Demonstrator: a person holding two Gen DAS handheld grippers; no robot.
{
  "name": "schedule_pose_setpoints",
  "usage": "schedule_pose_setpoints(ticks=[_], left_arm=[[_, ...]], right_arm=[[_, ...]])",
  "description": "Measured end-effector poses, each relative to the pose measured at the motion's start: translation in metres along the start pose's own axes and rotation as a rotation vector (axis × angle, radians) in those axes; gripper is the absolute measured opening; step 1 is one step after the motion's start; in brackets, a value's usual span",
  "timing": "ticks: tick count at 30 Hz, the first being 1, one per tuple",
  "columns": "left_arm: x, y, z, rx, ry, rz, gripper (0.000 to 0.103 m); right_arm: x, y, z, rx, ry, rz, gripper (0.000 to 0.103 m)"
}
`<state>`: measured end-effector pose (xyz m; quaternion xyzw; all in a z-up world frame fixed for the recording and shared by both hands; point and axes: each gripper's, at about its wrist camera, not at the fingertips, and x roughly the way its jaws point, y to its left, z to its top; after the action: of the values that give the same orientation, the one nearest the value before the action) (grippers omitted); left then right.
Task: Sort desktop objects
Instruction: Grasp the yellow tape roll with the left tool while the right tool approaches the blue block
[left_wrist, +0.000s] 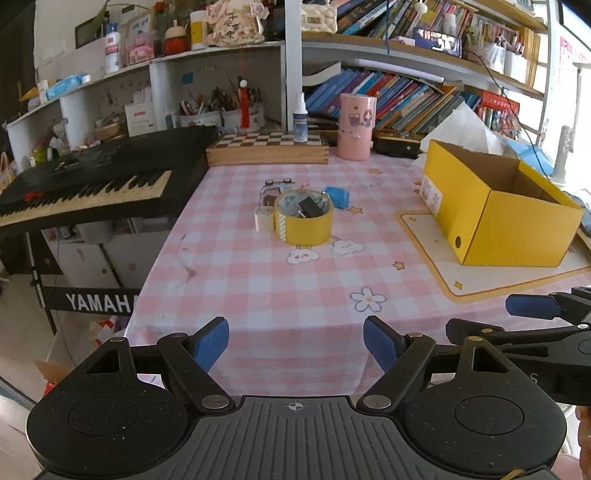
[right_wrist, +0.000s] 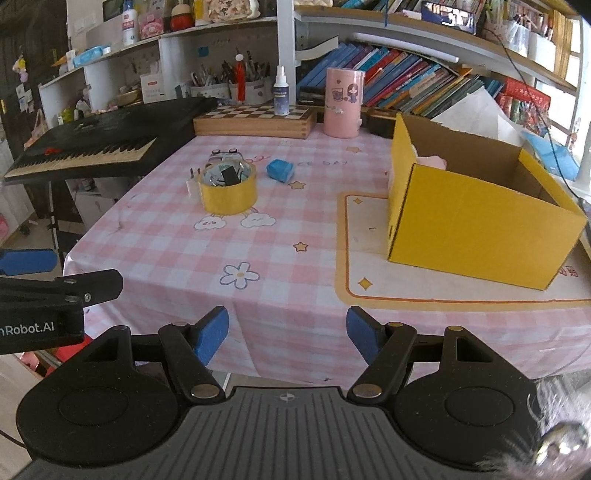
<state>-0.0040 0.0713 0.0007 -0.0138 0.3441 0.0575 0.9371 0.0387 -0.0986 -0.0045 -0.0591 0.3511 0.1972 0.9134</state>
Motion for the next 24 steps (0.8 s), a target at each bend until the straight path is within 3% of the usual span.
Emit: schedule_pose_setpoints(ticks=[13, 24], left_arm=[[0.038, 0.010, 0.026, -0.030, 0.015, 0.036, 0.082], [0.079, 0.007, 0.060, -0.033, 0.032, 0.035, 0.083]], right_arm=[[0.049, -0.003, 0.040, -0.043, 0.015, 0.043, 0.070], [0.084, -0.018, 0.087, -0.044, -0.039, 0.042, 0.070]])
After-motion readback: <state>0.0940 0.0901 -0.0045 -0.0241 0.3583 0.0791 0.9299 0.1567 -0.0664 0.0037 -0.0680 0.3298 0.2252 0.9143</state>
